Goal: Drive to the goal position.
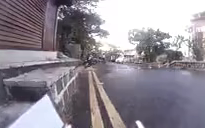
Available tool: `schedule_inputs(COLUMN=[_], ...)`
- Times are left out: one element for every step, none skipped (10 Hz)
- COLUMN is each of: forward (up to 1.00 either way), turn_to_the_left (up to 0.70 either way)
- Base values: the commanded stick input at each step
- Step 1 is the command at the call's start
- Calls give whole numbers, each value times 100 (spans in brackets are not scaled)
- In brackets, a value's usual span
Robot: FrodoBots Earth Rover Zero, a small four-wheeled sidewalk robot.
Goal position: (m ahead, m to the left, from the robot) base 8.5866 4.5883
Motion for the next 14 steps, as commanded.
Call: schedule_inputs(forward=[50, 50, 50, 50, 50, 50, 50, 50, 50, 50, 50, 50, 50, 50], turn_to_the_left=[-32, -17, -49, -50, -34, -11, 0, 0, 0, 0, 0, 0, 0, 0])
